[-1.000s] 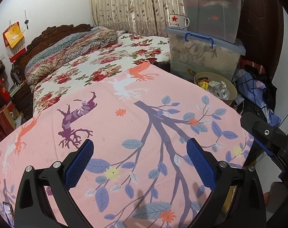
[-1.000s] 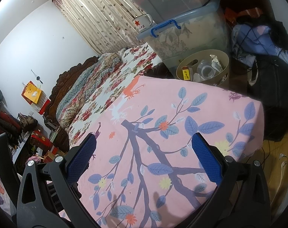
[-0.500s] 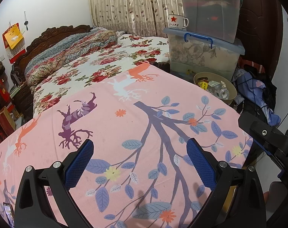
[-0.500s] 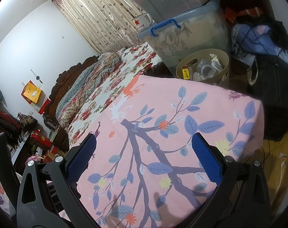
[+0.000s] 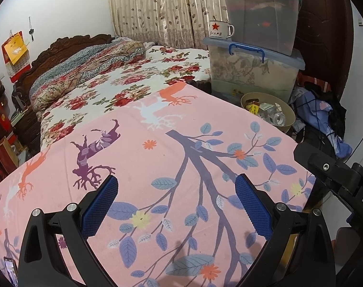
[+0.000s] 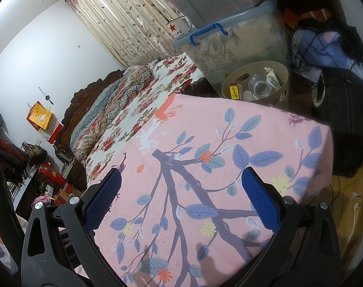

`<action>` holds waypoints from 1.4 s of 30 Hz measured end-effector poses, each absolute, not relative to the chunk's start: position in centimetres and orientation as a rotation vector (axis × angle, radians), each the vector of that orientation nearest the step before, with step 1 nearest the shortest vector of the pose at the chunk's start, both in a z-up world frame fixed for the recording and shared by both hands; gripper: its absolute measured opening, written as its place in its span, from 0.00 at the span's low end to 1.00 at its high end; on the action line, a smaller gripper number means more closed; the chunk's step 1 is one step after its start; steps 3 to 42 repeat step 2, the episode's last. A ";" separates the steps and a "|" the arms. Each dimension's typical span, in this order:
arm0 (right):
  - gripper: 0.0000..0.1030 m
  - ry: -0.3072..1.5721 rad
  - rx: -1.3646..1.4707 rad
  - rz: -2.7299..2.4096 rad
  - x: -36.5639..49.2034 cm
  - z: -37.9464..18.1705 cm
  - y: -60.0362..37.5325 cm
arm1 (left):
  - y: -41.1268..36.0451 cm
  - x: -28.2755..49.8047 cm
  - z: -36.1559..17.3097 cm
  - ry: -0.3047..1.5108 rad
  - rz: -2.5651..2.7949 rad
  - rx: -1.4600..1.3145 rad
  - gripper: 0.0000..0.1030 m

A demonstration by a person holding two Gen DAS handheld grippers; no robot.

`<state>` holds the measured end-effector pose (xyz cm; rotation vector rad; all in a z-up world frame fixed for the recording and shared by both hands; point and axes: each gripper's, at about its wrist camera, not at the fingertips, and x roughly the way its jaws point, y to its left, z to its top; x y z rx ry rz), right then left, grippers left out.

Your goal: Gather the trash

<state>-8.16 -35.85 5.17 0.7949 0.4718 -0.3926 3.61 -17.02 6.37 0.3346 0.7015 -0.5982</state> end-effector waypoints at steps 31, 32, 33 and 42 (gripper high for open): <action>0.97 0.472 0.795 -0.393 -8.2 5.2 -35.9 | -17.0 3.6 6.4 0.702 -0.599 0.334 0.92; 0.97 0.472 0.795 -0.393 -8.2 5.2 -35.9 | -17.0 3.6 6.4 0.702 -0.599 0.334 0.92; 0.97 0.472 0.795 -0.393 -8.2 5.2 -35.9 | -17.0 3.6 6.4 0.702 -0.599 0.334 0.92; 0.97 0.472 0.795 -0.393 -8.2 5.2 -35.9 | -17.0 3.6 6.4 0.702 -0.599 0.334 0.92</action>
